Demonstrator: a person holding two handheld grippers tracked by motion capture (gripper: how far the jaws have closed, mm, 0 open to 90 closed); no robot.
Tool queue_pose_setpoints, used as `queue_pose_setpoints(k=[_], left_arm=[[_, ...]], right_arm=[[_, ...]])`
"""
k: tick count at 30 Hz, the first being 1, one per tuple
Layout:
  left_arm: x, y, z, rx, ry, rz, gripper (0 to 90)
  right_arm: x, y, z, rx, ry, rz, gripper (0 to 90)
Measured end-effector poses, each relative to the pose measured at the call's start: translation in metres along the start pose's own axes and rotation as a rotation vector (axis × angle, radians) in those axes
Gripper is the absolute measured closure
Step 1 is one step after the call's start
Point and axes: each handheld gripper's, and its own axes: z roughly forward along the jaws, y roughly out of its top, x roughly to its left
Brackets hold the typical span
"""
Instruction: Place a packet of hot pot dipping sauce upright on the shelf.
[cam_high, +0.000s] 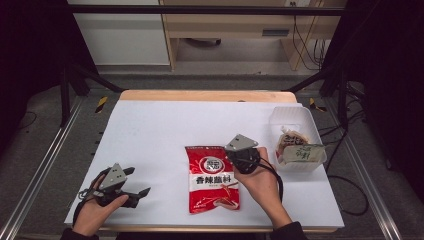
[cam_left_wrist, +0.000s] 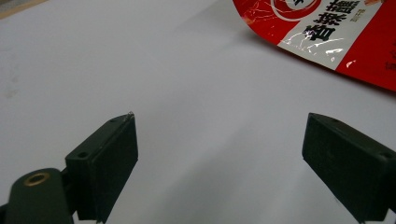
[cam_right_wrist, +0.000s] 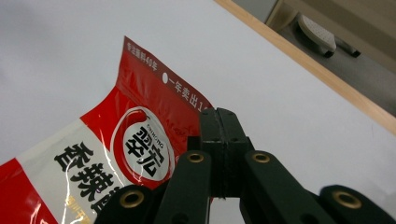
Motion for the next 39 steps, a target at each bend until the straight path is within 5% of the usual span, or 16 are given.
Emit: queue_pose_setpoints(k=[9,24,39], left_arm=[[-0.007,0.014,0.004,-0.011,-0.007,0.025,11.9],[0.0,0.05,0.008,-0.051,-0.012,0.021,15.7],[-0.006,0.079,0.018,-0.054,-0.025,0.093,17.4]], right_arm=[[0.011,0.023,-0.006,-0.045,0.036,-0.056,90.0],[0.029,0.028,-0.017,-0.07,0.096,-0.122,90.0],[0.044,0.031,-0.026,-0.074,0.141,-0.184,90.0]])
